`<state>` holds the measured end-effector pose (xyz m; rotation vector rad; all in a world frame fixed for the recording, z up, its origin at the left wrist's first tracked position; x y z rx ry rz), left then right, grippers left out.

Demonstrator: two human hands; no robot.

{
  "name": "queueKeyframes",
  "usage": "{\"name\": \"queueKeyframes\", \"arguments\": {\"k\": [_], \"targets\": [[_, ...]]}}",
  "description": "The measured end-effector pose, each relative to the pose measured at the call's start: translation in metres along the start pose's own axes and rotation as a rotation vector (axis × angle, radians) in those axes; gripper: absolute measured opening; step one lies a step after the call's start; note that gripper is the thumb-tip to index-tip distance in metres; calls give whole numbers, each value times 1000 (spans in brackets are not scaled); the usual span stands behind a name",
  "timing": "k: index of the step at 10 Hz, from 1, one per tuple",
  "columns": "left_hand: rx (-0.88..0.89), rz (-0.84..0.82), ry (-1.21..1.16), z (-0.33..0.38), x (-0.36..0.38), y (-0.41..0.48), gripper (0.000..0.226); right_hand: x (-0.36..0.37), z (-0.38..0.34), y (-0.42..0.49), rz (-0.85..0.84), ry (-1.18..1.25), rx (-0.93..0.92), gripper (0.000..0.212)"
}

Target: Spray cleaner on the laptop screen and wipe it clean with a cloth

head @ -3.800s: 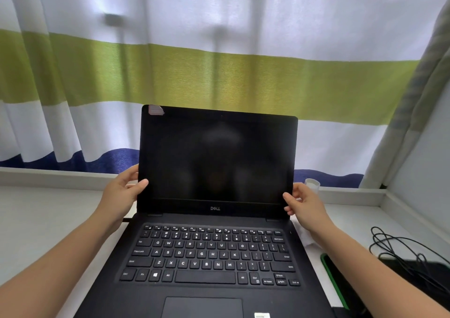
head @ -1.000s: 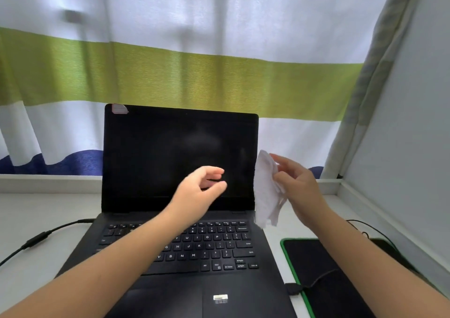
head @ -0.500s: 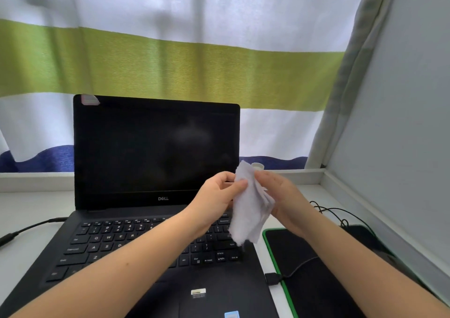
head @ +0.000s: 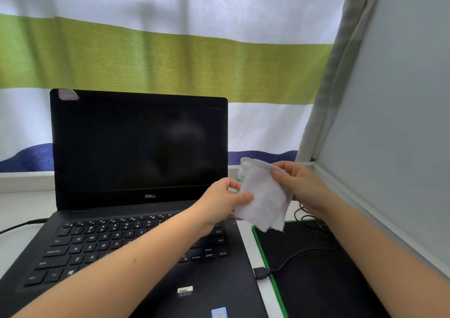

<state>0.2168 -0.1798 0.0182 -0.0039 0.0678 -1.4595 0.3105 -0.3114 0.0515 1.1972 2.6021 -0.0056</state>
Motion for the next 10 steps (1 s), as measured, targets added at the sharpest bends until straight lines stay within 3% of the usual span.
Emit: {"name": "queueKeyframes", "arguments": {"k": [3, 5, 6, 8, 9, 10], "targets": [[-93, -37, -80, -7, 37, 24, 40, -52, 21, 35, 191, -350, 87, 11], [-174, -39, -124, -21, 50, 35, 38, -46, 50, 69, 165, -454, 146, 4], [-224, -57, -192, -25, 52, 32, 10, -38, 58, 80, 156, -481, 147, 5], [-268, -55, -224, -32, 50, 35, 19, -31, 72, 91, 158, -529, 141, 6], [-274, -68, -207, -34, 45, 32, 21, -27, 76, 90, 161, -515, 145, 18], [-248, -40, -204, -30, 37, 30, 46, -27, 64, 87, 252, -512, 47, 20]]}}
Point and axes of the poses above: each hand's wrist, its own y-axis towards the middle knuckle, its own x-axis out of the palm, z = x × y, the point moved 8 cm from there along y, towards the middle knuckle, and after that the axes turned 6 degrees about -z, right-handed, at the moved point
